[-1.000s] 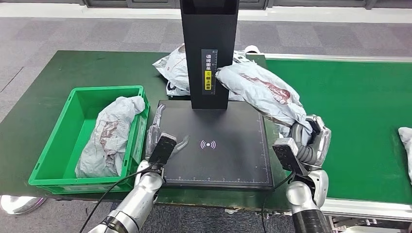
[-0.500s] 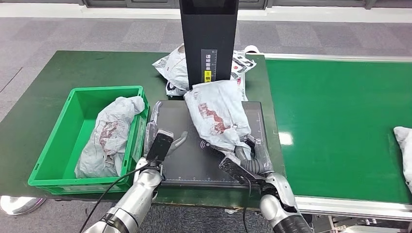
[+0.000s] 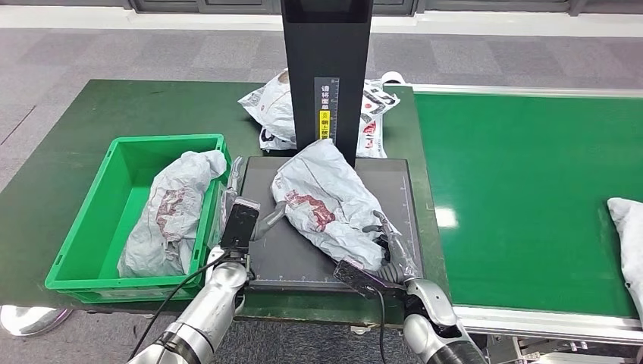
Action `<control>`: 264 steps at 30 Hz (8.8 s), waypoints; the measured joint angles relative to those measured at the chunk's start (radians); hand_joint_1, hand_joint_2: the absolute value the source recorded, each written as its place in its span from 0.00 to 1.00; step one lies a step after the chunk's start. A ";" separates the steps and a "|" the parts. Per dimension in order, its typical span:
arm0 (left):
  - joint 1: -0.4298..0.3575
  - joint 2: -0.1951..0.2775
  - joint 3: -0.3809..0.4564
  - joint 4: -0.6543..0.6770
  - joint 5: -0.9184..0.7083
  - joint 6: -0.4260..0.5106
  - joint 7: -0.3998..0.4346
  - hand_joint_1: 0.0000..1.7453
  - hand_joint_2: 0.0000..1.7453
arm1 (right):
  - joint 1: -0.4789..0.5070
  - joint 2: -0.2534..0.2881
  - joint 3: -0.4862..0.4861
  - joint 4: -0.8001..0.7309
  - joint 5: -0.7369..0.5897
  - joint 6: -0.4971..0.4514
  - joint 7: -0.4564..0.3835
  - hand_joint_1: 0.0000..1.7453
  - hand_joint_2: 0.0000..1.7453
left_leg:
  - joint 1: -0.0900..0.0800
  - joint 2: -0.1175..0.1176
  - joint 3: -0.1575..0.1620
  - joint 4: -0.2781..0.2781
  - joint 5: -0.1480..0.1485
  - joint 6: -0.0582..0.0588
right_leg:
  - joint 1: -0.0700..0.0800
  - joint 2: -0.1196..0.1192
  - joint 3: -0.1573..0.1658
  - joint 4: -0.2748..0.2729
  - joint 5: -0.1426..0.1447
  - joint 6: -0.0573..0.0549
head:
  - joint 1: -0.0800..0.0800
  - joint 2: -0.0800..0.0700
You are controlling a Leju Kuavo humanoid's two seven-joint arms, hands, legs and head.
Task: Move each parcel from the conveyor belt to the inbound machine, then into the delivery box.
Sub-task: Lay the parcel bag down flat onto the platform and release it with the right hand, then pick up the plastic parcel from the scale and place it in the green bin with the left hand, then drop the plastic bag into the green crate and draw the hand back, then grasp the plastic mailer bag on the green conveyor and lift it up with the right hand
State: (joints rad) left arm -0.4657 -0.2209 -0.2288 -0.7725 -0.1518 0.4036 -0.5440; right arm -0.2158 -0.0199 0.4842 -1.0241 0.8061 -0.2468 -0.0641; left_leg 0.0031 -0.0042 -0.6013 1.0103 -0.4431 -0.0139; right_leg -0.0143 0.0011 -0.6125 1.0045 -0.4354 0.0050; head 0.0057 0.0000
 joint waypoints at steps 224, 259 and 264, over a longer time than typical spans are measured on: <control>-0.044 -0.045 -0.212 0.089 0.018 -0.190 0.048 0.00 1.00 | 0.024 -0.081 -0.894 0.384 0.464 -0.363 0.312 0.00 1.00 | -0.002 -0.001 0.007 0.000 -0.006 0.002 | -0.002 -0.001 0.008 -0.001 -0.006 0.003 | 0.000 0.000; -0.063 -0.035 -0.153 0.106 0.051 -0.160 0.052 0.00 1.00 | -0.089 -0.071 -0.941 0.553 0.264 -0.200 0.022 1.00 1.00 | 0.007 0.009 0.015 0.000 -0.009 0.008 | 0.006 0.009 0.031 -0.018 0.002 0.009 | 0.000 0.000; -0.056 -0.032 -0.146 0.099 0.050 -0.156 0.051 0.00 1.00 | -0.084 -0.057 -0.938 0.522 0.207 -0.215 -0.036 1.00 1.00 | 0.006 0.010 0.014 0.000 -0.009 0.008 | 0.006 0.009 0.029 -0.018 0.002 0.009 | 0.000 0.000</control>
State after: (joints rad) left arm -0.5220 -0.2532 -0.3747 -0.6737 -0.1014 0.2481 -0.4929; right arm -0.2993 -0.0768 -0.4535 -0.5024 1.0134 -0.4617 -0.1001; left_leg 0.0095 0.0056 -0.5877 1.0102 -0.4526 -0.0059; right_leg -0.0083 0.0106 -0.5832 0.9868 -0.4339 0.0137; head 0.0057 0.0000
